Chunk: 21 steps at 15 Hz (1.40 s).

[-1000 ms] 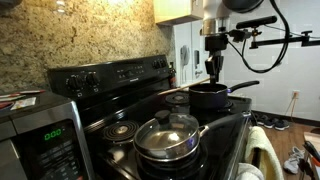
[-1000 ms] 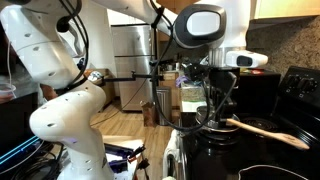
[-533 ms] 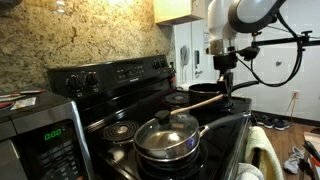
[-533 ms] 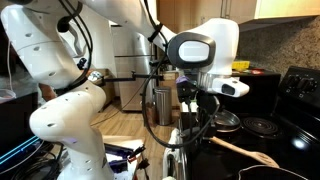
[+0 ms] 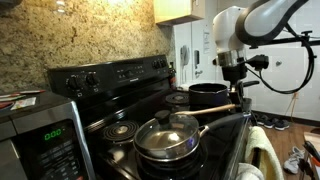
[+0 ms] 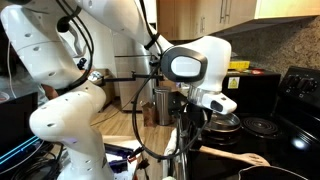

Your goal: Put the wooden spoon on the stovetop

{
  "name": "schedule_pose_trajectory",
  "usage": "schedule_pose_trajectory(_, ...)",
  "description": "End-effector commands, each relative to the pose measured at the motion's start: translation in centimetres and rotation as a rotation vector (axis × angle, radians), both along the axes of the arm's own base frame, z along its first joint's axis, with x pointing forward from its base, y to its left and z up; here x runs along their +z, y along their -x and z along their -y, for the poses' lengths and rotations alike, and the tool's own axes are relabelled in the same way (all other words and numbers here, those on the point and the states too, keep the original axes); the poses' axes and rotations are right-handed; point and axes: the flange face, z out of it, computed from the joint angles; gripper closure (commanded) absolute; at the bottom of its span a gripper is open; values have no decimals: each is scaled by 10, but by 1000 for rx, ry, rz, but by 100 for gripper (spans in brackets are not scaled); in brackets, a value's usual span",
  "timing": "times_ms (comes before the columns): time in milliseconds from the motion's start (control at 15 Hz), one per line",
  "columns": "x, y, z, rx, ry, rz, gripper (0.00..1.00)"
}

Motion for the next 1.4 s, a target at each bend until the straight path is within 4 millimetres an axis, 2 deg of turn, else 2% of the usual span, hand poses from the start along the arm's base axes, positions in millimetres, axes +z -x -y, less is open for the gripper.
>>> schedule_pose_trajectory(0, -7, 22, 5, 12, -7, -9, 93)
schedule_pose_trajectory(333, -34, 46, 6, 2, -66, -27, 93)
schedule_pose_trajectory(600, -54, 50, 3, -18, -105, -7, 93)
schedule_pose_trajectory(667, -55, 39, 2, -24, -113, -4, 93)
schedule_pose_trajectory(1000, -64, 37, 2, -38, -126, 8, 93)
schedule_pose_trajectory(1333, -65, 37, 10, -37, -106, 3, 93)
